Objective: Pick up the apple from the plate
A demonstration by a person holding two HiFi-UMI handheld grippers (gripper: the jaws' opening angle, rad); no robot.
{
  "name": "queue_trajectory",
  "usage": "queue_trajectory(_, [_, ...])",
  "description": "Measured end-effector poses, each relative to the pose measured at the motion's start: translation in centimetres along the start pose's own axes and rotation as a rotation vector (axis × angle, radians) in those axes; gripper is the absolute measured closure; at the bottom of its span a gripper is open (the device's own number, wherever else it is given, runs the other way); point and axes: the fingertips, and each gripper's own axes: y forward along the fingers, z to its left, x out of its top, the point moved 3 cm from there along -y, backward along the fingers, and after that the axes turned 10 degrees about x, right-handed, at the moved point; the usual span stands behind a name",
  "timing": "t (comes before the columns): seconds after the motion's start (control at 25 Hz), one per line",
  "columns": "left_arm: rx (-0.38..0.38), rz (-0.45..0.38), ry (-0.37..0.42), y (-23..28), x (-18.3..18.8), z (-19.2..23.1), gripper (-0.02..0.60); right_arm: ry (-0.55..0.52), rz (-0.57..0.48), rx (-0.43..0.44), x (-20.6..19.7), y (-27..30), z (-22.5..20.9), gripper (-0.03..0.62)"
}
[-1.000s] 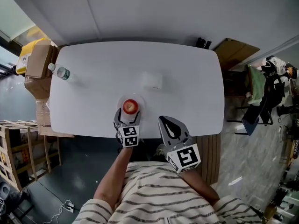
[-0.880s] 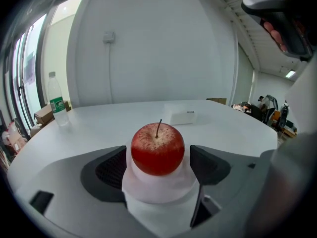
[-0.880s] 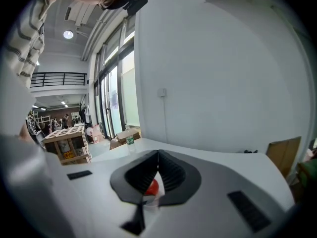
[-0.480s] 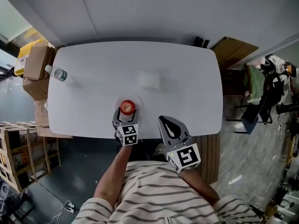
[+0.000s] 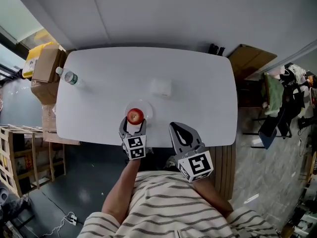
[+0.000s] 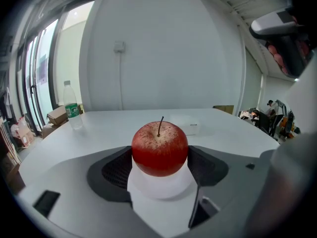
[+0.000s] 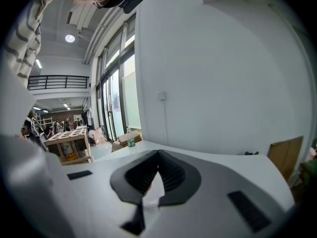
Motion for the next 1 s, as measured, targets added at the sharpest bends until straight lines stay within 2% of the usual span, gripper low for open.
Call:
queue_trajectory(0.2, [0.017, -0.019, -0.051, -2.8, 1.9, 0.1, 0.222, -0.011, -0.015, 0.018, 0.5, -0.8, 0.6, 0.580])
queue_trajectory(0.68, [0.038, -0.131, -0.055, -9.5, 7.8, -0.7, 0.222, -0.021, -0.043, 0.013, 1.7, -2.7, 1.0, 0.580])
queue_trajectory(1.0, [0.055, -0.169, -0.050, -13.3, 10.5, -0.8, 0.222, -0.035, -0.071, 0.037, 2.6, -3.3, 1.9, 0.580])
